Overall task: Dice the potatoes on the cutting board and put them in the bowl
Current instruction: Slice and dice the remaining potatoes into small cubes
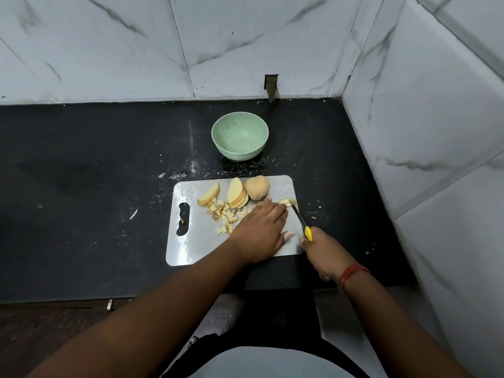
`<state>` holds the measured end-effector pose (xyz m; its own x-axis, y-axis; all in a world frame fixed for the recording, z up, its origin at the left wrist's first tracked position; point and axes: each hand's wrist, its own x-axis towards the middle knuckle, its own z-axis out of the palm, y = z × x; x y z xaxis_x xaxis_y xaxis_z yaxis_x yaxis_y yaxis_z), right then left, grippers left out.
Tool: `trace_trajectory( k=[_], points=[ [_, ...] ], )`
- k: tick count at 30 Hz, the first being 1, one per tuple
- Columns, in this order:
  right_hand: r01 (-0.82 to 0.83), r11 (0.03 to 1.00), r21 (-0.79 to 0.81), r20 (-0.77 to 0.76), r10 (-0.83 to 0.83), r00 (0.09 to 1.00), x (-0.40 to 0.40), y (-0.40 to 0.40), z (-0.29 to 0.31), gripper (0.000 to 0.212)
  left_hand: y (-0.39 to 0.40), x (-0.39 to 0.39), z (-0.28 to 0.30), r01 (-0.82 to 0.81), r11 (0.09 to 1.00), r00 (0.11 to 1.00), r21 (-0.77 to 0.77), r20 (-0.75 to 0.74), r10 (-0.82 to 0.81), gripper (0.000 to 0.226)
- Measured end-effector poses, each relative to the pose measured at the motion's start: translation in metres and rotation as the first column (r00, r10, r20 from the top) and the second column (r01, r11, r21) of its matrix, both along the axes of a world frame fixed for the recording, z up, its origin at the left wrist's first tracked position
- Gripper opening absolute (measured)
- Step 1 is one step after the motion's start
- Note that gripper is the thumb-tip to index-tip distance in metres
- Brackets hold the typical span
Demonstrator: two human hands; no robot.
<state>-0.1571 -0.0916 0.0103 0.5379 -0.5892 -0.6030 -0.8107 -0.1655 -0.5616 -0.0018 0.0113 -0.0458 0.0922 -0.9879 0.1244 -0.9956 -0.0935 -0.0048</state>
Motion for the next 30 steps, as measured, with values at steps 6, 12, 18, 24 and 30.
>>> trace_trajectory(
  k=[6,12,18,24,30],
  points=[
    [0.005,1.0,-0.025,-0.028,-0.006,1.0,0.012,-0.005,0.005,0.014,-0.001,0.006,0.003,-0.015,1.0,0.996,-0.014,-0.088,0.014,0.063],
    [-0.012,0.998,-0.066,0.008,0.012,1.0,0.004,0.001,0.004,0.011,0.016,-0.001,-0.007,-0.079,0.992,0.994,-0.093,-0.083,0.072,0.068],
    [-0.101,0.982,-0.161,-0.064,0.091,0.994,-0.002,0.01,0.006,0.014,0.022,-0.002,-0.014,-0.104,0.994,0.986,-0.034,-0.131,0.099,0.071],
    [-0.134,0.972,-0.194,-0.123,0.112,0.986,0.007,0.01,0.007,0.02,0.023,-0.001,-0.015,-0.1,0.994,0.989,-0.055,-0.115,0.093,0.071],
    [-0.171,0.971,-0.166,-0.187,0.139,0.972,0.016,0.011,0.004,0.021,0.022,-0.002,-0.014,-0.126,0.991,0.981,-0.042,-0.151,0.119,0.072]
  ],
)
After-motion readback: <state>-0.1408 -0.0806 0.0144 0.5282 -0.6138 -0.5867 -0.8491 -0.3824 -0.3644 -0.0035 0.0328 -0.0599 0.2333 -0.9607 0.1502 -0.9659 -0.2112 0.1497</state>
